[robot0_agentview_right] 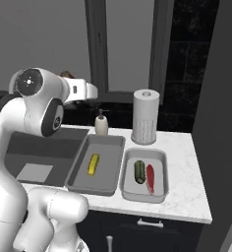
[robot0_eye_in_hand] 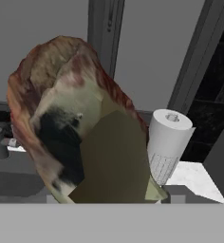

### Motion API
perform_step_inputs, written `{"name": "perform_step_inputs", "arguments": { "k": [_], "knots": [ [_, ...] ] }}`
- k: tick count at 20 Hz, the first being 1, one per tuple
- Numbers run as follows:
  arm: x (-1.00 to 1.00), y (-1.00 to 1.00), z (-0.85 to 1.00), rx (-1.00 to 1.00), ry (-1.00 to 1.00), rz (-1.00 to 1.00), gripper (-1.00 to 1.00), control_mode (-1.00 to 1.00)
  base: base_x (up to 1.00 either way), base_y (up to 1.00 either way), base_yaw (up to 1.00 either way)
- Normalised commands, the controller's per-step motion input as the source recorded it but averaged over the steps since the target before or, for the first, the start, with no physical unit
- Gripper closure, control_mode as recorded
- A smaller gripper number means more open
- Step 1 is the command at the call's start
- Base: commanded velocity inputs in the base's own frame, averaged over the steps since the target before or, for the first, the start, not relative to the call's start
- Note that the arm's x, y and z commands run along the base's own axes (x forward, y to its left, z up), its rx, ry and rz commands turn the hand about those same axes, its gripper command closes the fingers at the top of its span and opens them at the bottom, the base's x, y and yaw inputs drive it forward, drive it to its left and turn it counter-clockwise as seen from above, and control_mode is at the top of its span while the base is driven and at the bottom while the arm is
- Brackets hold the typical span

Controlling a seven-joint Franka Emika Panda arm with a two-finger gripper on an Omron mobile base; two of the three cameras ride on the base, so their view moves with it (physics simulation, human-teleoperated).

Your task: Place one cucumber and one steak in each tupperware on the nearby counter, to pack two identical lunches.

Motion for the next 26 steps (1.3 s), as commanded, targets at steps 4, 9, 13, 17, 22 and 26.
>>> {"name": "perform_step_inputs", "arguments": {
  "k": [4, 9, 13, 17, 22, 26],
  "knots": [
    [0.21, 0.00, -0.17, -0.01, 0.00, 0.00, 1.00, -1.00, 0.39, 0.00, 0.00],
    [0.11, 0.00, -0.51, 0.00, 0.04, 0.00, 1.00, -1.00, 0.00, 0.00, 0.00],
    [0.00, -0.02, -0.74, 0.00, 0.18, 0.00, 1.00, -1.00, 0.00, 0.00, 0.00],
    [0.00, -0.10, -0.88, -0.03, 0.22, 0.00, 1.00, -1.00, 0.00, 0.00, 0.00],
    [-0.19, -0.23, -0.58, 0.00, 0.18, 0.08, 1.00, -1.00, 0.00, 0.00, 0.00],
    [-0.18, -0.18, -0.58, 0.01, 0.11, 0.02, 1.00, -1.00, 0.00, 0.00, 0.00]
  ]
}}
